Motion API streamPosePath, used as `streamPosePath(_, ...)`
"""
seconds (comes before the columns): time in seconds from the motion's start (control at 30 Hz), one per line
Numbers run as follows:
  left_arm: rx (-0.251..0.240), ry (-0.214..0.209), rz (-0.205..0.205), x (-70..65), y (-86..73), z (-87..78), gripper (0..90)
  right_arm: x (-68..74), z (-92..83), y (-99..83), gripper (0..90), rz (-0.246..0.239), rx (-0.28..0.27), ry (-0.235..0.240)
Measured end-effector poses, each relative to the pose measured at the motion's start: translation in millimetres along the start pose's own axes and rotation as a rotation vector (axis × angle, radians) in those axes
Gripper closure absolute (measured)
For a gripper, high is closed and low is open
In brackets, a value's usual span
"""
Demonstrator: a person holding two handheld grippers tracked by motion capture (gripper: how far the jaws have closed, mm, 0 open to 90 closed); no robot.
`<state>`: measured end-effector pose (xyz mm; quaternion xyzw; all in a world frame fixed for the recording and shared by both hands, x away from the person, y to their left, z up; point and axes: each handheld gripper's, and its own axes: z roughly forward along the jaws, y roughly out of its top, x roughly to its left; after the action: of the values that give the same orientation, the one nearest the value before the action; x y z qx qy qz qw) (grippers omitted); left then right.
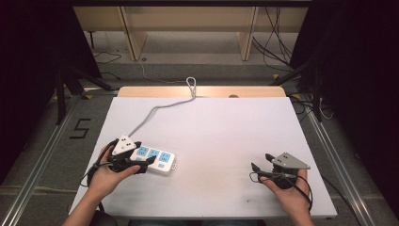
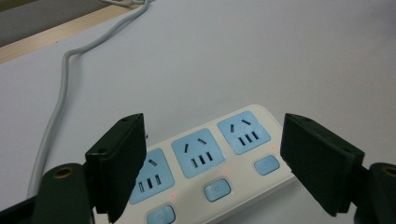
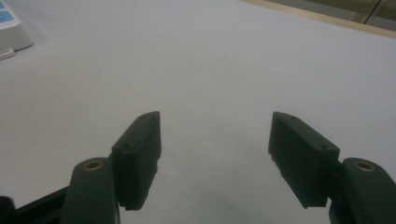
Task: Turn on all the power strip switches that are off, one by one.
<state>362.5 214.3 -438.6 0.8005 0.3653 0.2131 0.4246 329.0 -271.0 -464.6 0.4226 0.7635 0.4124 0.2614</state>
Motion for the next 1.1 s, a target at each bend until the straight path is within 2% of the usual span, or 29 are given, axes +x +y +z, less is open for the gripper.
streamPosePath(0.33,-0.005,0.011,-0.003,4.0,-8.2,-6.4,22.6,-0.3,-0.3,-0.1,35.4,0.003,0.000,-0.002)
streamPosePath(0.67,0.018,0.028,0.008,8.1,-14.4,-7.9,22.5,-0.8,-0.1,-0.5,35.4,0.003,-0.003,-0.002)
streamPosePath(1.1,0.009,0.041,0.001,17.4,-24.8,-8.9,20.3,-1.1,0.4,-0.7,35.4,0.004,-0.002,0.000)
